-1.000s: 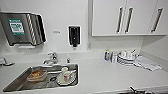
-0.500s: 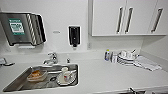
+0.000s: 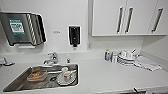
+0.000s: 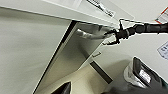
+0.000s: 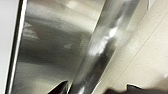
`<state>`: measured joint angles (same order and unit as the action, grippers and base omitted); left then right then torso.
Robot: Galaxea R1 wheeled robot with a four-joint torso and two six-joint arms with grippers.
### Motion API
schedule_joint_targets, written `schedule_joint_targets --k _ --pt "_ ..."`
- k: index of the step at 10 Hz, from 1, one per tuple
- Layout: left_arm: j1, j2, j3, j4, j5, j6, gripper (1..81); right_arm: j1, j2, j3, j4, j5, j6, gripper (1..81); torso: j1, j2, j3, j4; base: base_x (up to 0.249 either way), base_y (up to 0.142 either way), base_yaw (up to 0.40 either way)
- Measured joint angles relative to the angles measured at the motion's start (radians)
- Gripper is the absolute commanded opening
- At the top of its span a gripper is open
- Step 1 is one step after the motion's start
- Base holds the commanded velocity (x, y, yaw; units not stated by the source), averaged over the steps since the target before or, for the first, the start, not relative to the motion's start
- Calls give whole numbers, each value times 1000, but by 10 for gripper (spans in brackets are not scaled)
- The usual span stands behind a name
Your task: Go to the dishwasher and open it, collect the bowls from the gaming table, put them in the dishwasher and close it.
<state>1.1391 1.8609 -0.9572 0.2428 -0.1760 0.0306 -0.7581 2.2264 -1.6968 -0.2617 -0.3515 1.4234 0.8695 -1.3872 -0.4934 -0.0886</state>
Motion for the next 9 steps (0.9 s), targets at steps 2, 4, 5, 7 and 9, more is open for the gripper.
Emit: schedule_joint_targets --k 2,4,5,7,9 --pt "0 -4 0 0 0 0 811 -8 -36 40 -20 13 0 811 0 0 0 0 0 0 0" --pt "0 -5 0 0 0 0 811 -15 -35 39 -27 23 1 811 0 0 0 0 0 0 0" --pt "0 -4 0 0 0 0 811 -15 -23 25 -28 29 3 811 0 0 0 0 0 0 0" --pt "0 -5 0 0 0 0 811 -18 36 -34 -29 26 5 811 0 0 0 0 0 0 0" --pt "0 -8 0 0 0 0 811 -24 81 -77 -29 23 8 811 0 0 0 0 0 0 0"
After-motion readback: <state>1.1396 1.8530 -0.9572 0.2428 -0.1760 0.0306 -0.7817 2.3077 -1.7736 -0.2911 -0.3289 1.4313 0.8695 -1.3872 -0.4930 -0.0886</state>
